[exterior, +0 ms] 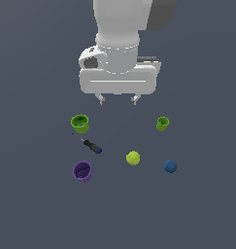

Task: Pick up a designated object from a clutter of objects.

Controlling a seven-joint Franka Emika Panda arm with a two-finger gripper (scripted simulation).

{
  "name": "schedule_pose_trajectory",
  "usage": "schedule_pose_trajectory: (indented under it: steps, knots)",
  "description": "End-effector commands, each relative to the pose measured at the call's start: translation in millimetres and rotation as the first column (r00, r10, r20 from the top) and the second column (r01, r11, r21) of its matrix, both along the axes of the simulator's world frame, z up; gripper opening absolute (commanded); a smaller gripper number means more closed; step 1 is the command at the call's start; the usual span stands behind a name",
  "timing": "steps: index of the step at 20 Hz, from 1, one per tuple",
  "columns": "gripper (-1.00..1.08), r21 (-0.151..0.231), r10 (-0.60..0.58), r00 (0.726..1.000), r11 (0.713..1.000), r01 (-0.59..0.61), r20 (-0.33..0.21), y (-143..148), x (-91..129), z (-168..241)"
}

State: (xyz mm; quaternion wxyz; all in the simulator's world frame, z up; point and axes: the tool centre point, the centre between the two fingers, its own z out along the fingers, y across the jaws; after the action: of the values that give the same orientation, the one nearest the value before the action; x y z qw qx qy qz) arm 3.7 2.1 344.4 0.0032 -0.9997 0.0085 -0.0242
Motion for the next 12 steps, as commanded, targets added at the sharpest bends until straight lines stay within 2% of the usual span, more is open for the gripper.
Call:
schedule_pose_trajectory:
  steps: [1, 12]
  knots:
    - [1.0, 0.0, 0.0, 1.0, 1.0, 0.0, 0.0, 0.0, 0.0, 0.0]
    - [1.0, 0.028, -0.04, 0.999, 0.999, 0.04, -0.013, -18.8, 1.1, -6.2]
